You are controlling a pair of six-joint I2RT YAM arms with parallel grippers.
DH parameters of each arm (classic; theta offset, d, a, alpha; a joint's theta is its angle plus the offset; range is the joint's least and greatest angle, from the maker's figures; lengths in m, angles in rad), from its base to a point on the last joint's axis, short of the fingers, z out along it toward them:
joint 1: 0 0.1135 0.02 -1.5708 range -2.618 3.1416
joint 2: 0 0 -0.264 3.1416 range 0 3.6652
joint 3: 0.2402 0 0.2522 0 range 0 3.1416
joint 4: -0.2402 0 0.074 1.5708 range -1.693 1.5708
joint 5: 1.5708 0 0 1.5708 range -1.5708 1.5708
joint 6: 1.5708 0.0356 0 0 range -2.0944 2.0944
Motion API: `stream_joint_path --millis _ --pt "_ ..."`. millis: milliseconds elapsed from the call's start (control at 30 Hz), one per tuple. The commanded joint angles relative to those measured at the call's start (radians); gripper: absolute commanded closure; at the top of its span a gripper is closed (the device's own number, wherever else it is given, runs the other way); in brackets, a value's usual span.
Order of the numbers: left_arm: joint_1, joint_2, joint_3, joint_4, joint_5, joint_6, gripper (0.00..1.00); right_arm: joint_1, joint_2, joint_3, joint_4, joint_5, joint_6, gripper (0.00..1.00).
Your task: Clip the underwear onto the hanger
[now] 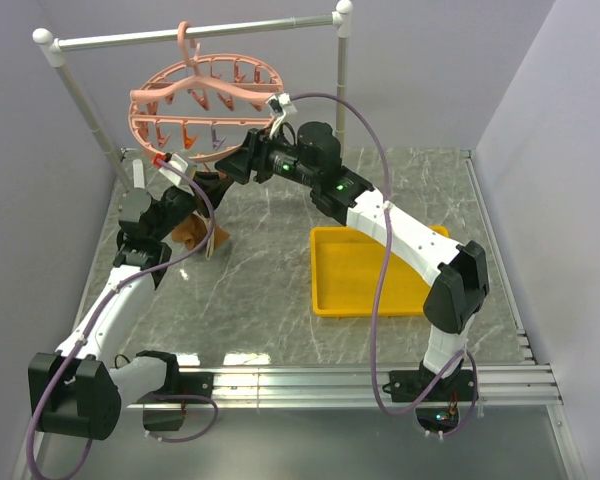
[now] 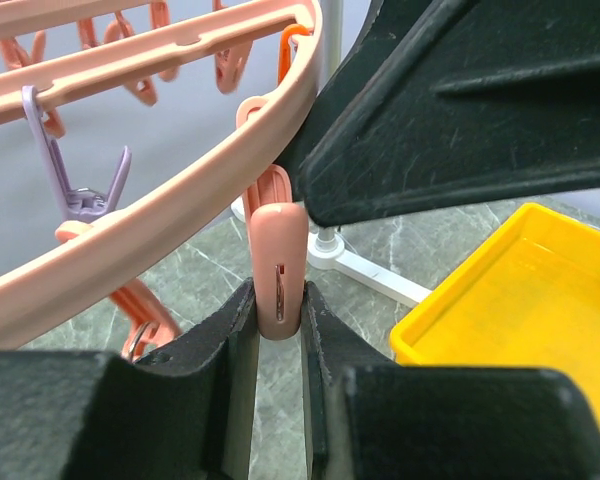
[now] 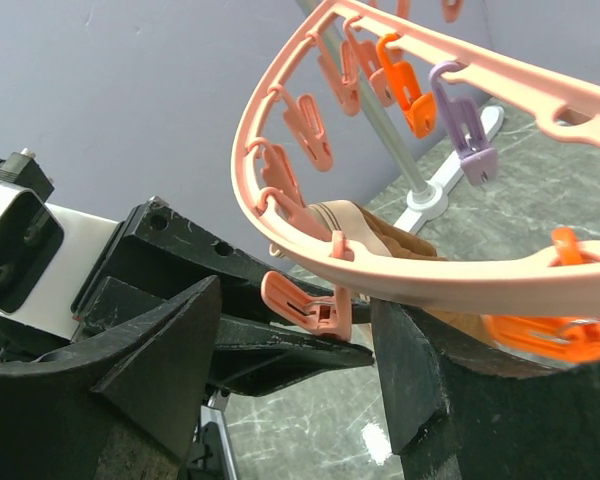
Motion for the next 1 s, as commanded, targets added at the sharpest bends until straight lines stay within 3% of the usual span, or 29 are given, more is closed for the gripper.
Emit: stream_joint_path --millis 0,300,400,567,733,833,967 --pt "-0.004 -0.005 0.000 0.042 0.062 0.018 0.93 0.020 0.002 0.002 0.061 0.006 -0.021 0.32" --pt "-0.004 -0.008 0.007 0.023 0.062 0.013 0.93 0.048 0.017 0.008 0.077 0.072 -0.061 0.37" --pt "-0.004 -0.008 0.006 0.022 0.064 0.011 0.93 0.048 0.020 0.010 0.075 0.101 -0.072 0.43" --pt "-0.004 -0.014 0.004 0.012 0.065 0.010 0.89 0.048 0.020 0.010 0.069 0.123 -0.086 0.69" --pt "-0.004 -0.034 0.014 -0.035 0.061 0.024 0.69 0.049 0.014 0.001 0.071 0.104 -0.086 0.93" --pt "-0.002 -0.068 0.026 -0.104 0.067 0.057 0.59 0.048 0.011 -0.001 0.067 0.103 -0.090 1.00" --pt "0.008 -0.125 0.055 -0.233 0.145 0.167 0.51 0.048 0.011 0.002 0.066 0.103 -0.096 1.00"
